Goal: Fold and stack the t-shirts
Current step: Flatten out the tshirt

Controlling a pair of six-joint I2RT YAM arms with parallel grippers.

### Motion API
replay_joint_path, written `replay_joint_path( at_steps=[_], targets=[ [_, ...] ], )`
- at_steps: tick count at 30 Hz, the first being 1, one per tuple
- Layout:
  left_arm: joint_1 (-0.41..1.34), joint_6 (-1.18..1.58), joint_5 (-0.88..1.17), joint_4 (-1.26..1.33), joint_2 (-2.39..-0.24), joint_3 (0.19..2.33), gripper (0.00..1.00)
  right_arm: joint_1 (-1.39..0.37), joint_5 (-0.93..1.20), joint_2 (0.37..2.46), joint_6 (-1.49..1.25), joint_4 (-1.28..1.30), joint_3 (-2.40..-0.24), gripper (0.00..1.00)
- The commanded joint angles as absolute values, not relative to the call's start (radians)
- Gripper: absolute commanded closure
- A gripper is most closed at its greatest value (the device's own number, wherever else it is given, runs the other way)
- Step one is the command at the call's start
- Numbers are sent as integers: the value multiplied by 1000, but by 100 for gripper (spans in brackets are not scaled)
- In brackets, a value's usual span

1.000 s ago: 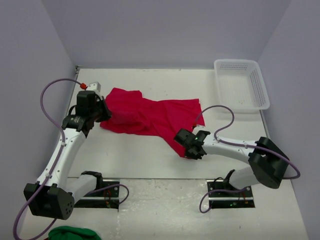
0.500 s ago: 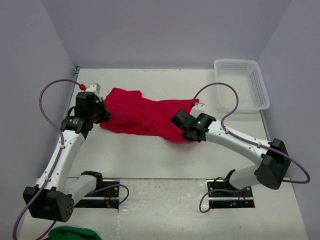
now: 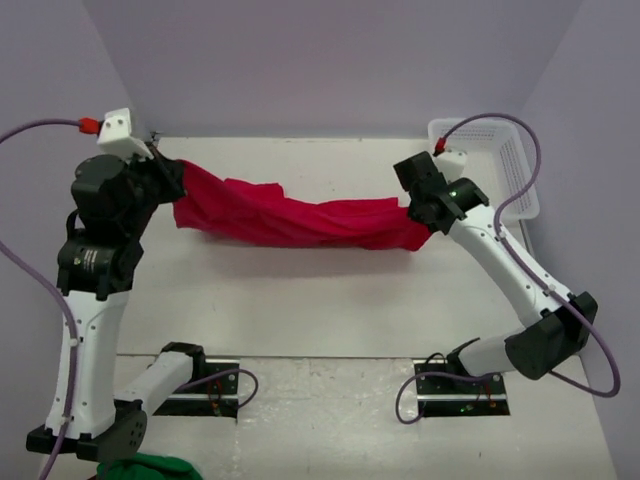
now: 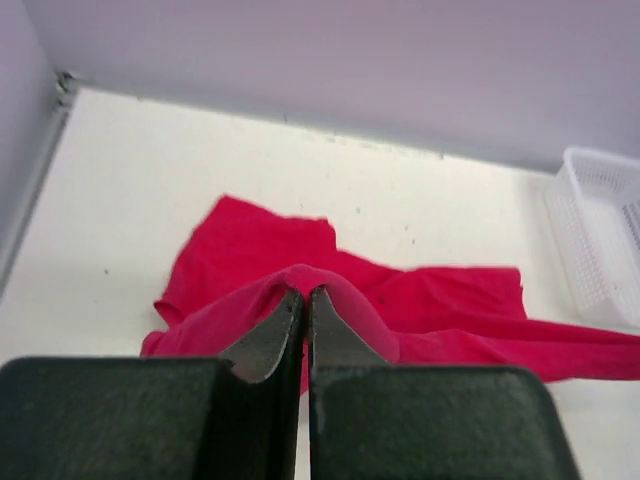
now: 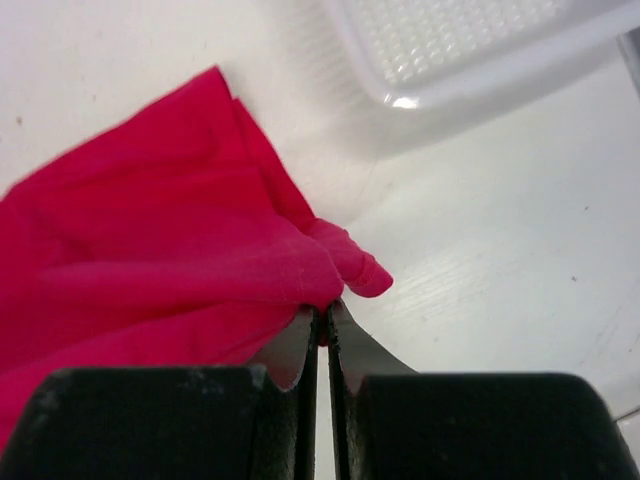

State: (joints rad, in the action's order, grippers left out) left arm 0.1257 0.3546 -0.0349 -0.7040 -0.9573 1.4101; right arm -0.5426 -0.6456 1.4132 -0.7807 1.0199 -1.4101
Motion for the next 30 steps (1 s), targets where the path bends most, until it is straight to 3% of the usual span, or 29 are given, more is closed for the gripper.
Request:
replay_joint_path(
  at_steps=[1,10,30],
  targets=[
    [127,314,-135,-735,-960,1599,100,-465,-698,1348,-660,1032,-1492,100],
    [127,319,-310,-860,-1103,2012,100,-351,-678,1286,-609,1031,-1568,100],
    [129,264,-115,-689,-1104,2233,100,-344,-664,1175,-500,1010,-1729,100]
  ],
)
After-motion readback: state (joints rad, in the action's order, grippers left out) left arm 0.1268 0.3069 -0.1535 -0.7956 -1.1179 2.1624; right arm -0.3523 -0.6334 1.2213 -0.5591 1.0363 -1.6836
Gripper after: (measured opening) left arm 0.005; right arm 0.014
